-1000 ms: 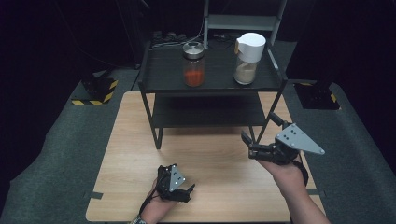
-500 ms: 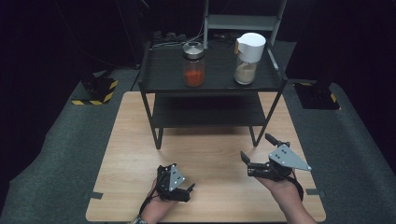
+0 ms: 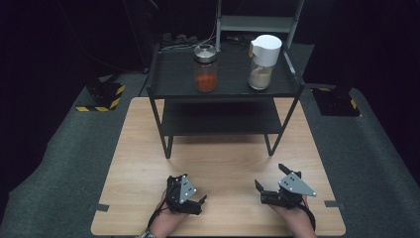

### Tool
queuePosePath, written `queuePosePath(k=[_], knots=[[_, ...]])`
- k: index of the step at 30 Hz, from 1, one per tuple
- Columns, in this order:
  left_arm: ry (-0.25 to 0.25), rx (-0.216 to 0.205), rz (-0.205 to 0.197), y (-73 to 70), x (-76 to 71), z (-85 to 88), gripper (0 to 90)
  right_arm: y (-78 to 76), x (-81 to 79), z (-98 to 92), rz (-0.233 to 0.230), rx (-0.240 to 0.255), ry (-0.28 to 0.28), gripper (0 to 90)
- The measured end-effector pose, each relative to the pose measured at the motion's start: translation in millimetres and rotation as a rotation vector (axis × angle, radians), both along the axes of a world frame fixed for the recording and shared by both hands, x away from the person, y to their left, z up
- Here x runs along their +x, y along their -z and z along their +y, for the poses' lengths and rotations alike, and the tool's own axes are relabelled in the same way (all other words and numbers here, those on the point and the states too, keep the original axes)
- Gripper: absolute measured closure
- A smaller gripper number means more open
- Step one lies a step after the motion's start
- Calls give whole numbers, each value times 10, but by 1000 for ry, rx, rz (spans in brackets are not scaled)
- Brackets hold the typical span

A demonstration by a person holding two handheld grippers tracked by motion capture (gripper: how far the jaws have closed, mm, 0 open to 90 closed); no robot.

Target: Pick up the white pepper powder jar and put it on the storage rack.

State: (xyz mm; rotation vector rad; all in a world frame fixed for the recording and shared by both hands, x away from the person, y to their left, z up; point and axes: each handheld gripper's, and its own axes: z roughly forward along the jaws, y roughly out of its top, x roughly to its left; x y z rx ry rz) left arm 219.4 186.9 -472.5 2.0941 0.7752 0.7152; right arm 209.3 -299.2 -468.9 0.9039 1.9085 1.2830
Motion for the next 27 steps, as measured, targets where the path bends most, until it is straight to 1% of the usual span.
queuePosePath(k=[5, 11, 14, 16, 18, 23, 25, 27], knots=[[-1, -6, -5, 9, -9, 7, 10, 102, -6, 18, 24, -40, 20, 0], [4, 0, -7, 7, -10, 3, 10, 164, -1, 41, 51, -87, 33, 0], [3, -1, -6, 6, -7, 5, 10, 181, 5, 43, 68, -101, 37, 0], [2, -1, -6, 6, -8, 5, 10, 185, 2, 50, 78, -116, 43, 0], [3, 0, -8, 7, -11, 2, 10, 178, -12, 64, 76, -135, 44, 0], [4, 2, -14, 13, -23, -3, 10, 143, -23, 136, 83, -202, 42, 0], [3, 3, -13, 11, -20, -2, 10, 119, -11, 161, 97, -228, 36, 0], [1, 1, -11, 11, -19, -2, 10, 112, -7, 159, 101, -232, 28, 0]])
